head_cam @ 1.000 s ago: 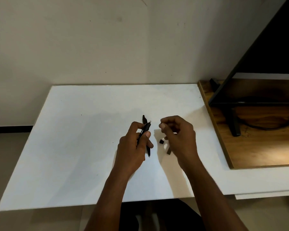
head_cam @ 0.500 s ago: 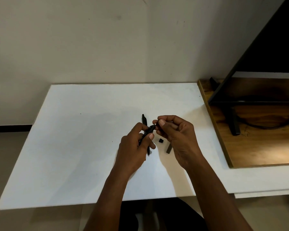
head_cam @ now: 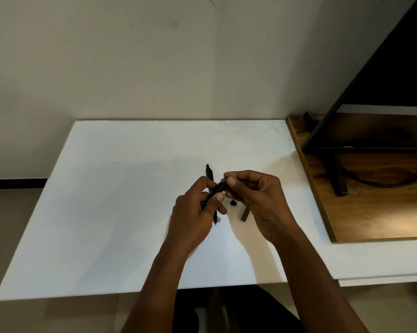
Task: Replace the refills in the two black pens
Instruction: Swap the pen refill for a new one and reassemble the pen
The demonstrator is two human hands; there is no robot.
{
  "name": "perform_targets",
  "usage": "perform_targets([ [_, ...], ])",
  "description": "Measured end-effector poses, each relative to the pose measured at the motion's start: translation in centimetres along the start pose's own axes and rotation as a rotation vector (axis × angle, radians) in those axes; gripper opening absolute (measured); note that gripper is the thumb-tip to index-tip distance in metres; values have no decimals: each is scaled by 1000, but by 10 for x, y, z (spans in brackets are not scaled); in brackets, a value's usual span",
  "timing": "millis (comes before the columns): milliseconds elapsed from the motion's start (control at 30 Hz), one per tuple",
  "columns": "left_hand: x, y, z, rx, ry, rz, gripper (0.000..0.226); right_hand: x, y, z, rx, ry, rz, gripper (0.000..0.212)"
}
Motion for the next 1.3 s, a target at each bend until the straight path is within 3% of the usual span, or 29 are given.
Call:
perform_targets([
  [133,2,0,1,-9,-5,3,3,1,0,1,81,-1,-9,15],
  [267,0,6,2,-17,31,-36,10,2,-4,-1,-5,-57,-32,21],
  [333,-2,7,2,-12,62,-39,13,1,-7,2,32,2,-6,28],
  [400,-3,4,2,-12,82,-29,15,-2,-8,11,228,137,62,31],
  [500,-3,1,4,15,78,-19,26,-4,-9,18,720,217,200,13],
  [600,-4,0,6,65,48,-2,47,-4,-6,14,880,164,206,7],
  [667,-4,0,6,92,34,7,49,-4,-6,12,904,158,208,7],
  [1000,-3,3,2,165,19,60,33,-2,-9,5,859,153,240,10],
  [1167,-1,7,-3,344,-101,179,36,4,-8,-5,348,23,35,18],
  [1300,2,7,-11,451,-235,262,62,8,-3,-17,162,-119,-76,28],
])
Point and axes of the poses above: each hand's wrist, its own x-axis away from the middle knuckle, its own z-axis out of the back of the hand, y = z × x, the point moved 5 cm from there along -x, towards the middle knuckle, and after that the axes turned 7 degrees about y, right-handed, at the moved point
